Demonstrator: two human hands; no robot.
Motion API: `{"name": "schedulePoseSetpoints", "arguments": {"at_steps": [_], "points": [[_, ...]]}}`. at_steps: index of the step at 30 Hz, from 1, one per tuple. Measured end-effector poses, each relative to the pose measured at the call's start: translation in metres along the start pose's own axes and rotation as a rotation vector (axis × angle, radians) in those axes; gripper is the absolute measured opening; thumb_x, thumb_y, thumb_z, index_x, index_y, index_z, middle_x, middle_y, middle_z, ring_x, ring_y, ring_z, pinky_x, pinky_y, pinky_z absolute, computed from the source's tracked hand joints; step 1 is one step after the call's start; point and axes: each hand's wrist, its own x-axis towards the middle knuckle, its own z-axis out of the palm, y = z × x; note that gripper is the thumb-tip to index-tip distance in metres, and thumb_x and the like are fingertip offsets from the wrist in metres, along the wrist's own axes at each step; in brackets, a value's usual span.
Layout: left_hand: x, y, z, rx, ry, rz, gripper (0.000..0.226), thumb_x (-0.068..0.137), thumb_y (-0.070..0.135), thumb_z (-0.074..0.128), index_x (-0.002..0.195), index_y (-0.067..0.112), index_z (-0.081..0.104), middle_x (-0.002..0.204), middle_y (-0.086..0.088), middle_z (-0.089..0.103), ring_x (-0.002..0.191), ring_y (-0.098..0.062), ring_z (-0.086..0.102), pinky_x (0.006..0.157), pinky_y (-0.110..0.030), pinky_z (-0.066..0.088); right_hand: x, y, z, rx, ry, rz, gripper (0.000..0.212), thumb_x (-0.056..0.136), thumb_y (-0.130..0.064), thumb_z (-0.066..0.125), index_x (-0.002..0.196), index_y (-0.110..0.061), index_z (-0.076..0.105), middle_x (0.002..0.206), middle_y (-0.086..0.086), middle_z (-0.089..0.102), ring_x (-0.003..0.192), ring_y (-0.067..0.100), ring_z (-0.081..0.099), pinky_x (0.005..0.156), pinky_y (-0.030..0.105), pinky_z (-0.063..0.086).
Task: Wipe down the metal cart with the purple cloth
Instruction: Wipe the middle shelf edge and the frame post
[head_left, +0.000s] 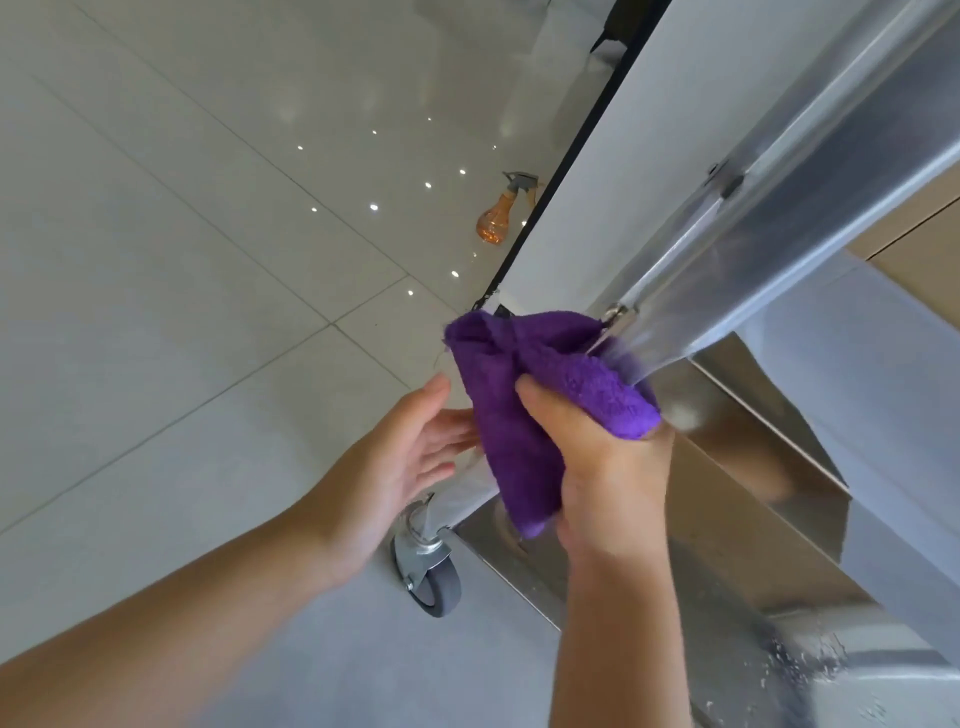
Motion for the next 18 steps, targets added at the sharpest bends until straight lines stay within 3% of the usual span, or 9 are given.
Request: {"name": "schedulePoseSetpoints", "arguments": {"at_steps": [2, 5, 8, 11, 13, 15, 18], "points": [[0.007, -0.006, -0.009, 0.008, 0.103, -0.069, 0.071, 0.070, 0.062, 0.037, 0.112, 0.011, 0.065, 0.111, -0.002, 0.069, 0.109, -0.012, 0.061, 0.107, -0.038, 0.036, 0.007, 0.001, -0.007, 0.027, -0.106, 0.090, 0.024, 0.054, -0.014, 0.072, 0.066, -0.035, 0.075, 0.069, -0.009, 0.071, 0.068, 0.008, 0.069, 0.068, 0.028, 0.057], [0.012, -0.011, -0.014, 0.011, 0.169, -0.129, 0.064, 0.073, 0.064, 0.039, 0.108, 0.017, 0.066, 0.110, -0.001, 0.070, 0.109, -0.016, 0.061, 0.104, -0.039, 0.037, 0.021, -0.004, -0.019, 0.048, -0.457, 0.233, 0.033, 0.051, -0.003, 0.068, 0.065, -0.032, 0.076, 0.068, -0.009, 0.071, 0.069, 0.004, 0.068, 0.071, 0.022, 0.056], [0.014, -0.011, -0.016, -0.021, 0.151, -0.122, 0.061, 0.075, 0.063, 0.034, 0.094, 0.021, 0.073, 0.107, -0.002, 0.071, 0.110, -0.019, 0.061, 0.103, -0.044, 0.037, 0.030, -0.004, -0.023, 0.016, -0.567, 0.201, 0.043, 0.050, 0.003, 0.063, 0.057, -0.038, 0.073, 0.061, -0.016, 0.068, 0.064, -0.004, 0.065, 0.067, 0.013, 0.053], [0.014, -0.013, -0.013, -0.014, 0.200, -0.124, 0.062, 0.071, 0.062, 0.032, 0.099, 0.023, 0.070, 0.107, -0.001, 0.071, 0.109, -0.019, 0.061, 0.103, -0.046, 0.038, 0.034, -0.002, -0.025, 0.040, -0.675, 0.194, 0.041, 0.035, -0.006, 0.083, 0.065, -0.034, 0.076, 0.066, -0.014, 0.069, 0.067, -0.002, 0.066, 0.067, 0.017, 0.055], [0.012, -0.015, -0.011, 0.001, 0.219, -0.126, 0.059, 0.070, 0.063, 0.032, 0.105, 0.028, 0.064, 0.107, 0.003, 0.071, 0.107, -0.017, 0.062, 0.101, -0.043, 0.039, 0.035, 0.004, -0.027, 0.107, -0.674, 0.263, 0.042, 0.028, -0.014, 0.082, 0.068, -0.025, 0.077, 0.068, -0.006, 0.071, 0.067, 0.006, 0.069, 0.065, 0.023, 0.057], [0.010, -0.019, -0.007, 0.012, 0.236, -0.122, 0.050, 0.080, 0.065, 0.031, 0.106, 0.034, 0.061, 0.109, 0.006, 0.069, 0.106, -0.016, 0.062, 0.101, -0.042, 0.038, 0.032, 0.014, -0.024, 0.139, -0.607, 0.238, 0.031, 0.041, -0.013, 0.074, 0.071, -0.019, 0.077, 0.070, -0.001, 0.072, 0.068, 0.012, 0.069, 0.064, 0.027, 0.058], [0.008, -0.026, -0.007, 0.014, 0.316, -0.140, 0.053, 0.090, 0.062, 0.027, 0.118, 0.029, 0.058, 0.113, 0.003, 0.068, 0.108, -0.015, 0.061, 0.103, -0.043, 0.037, 0.019, 0.036, -0.012, 0.070, -0.513, 0.049, 0.026, 0.059, -0.008, 0.070, 0.082, -0.019, 0.075, 0.078, 0.003, 0.071, 0.075, 0.020, 0.068, 0.071, 0.033, 0.055]]}}
